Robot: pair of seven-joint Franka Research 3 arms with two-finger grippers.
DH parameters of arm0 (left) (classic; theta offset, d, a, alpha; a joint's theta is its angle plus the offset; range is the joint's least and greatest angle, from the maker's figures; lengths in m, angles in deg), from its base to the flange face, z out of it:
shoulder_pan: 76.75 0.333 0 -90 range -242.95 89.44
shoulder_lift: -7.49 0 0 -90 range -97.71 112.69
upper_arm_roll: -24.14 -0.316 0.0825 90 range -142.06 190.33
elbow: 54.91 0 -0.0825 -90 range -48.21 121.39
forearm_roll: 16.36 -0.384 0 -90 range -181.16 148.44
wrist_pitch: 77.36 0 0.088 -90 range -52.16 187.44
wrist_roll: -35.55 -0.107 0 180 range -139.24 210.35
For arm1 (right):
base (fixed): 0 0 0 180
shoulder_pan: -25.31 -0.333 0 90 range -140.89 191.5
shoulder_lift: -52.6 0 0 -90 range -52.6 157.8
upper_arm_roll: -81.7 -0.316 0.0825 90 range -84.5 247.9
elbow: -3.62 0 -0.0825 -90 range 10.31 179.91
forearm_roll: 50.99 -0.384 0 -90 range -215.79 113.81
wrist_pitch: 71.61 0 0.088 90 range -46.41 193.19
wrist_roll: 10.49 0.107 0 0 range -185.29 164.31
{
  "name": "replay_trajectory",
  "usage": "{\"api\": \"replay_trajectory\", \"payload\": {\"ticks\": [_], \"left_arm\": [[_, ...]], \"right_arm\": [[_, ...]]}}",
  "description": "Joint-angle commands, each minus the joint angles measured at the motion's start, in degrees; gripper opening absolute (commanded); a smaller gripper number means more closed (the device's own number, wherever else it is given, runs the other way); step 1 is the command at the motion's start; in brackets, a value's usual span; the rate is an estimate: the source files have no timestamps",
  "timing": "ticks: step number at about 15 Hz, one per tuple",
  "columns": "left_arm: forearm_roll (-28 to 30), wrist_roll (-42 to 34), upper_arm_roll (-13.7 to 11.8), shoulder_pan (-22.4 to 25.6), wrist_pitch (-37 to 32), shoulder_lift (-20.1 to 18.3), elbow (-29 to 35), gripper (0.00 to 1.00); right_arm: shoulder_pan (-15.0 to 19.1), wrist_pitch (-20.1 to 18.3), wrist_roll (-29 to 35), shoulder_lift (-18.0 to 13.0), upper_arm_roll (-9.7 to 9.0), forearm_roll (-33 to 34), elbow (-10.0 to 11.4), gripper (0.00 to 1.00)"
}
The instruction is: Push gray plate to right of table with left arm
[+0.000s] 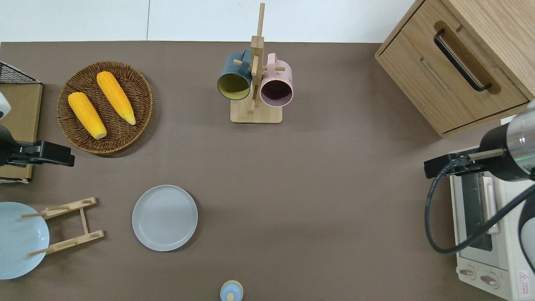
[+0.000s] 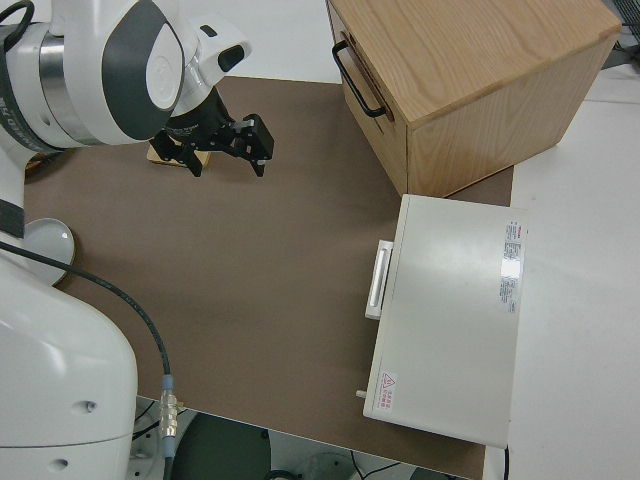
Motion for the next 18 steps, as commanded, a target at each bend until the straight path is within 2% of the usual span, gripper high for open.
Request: {"api": "replay_trajectory", "payload": {"ticks": [1,5,10,16,18], "left_arm": [[-0.1,0.2,-0.1,0.1,-1.3,0.1,-0.4,0.99],[-0.2,0.2,-0.2,0.1,-2.1,-0.1,0.1,0.99],[-0.1,0.4,-0.4,0.2,-1.9,-1.3,3.8,0.99],[0.0,0.3,-0.3,0.1,4.3,-6.4,14.9,0.99],[0.4,0.2,-0.3,0.1,9.2,-9.6,22.1,0.99]], "right_arm": [[0.6,-0.7,-0.1,-0.4,-0.32,-0.5,-0.1,0.983],[0.6,-0.7,-0.1,-0.4,-0.23,-0.5,0.0,0.983],[0.6,-0.7,-0.1,-0.4,-0.32,-0.5,0.0,0.983],[0.6,-0.7,-0.1,-0.4,-0.32,-0.5,0.0,0.983],[0.6,-0.7,-0.1,-0.4,-0.32,-0.5,-0.1,0.983]]}}
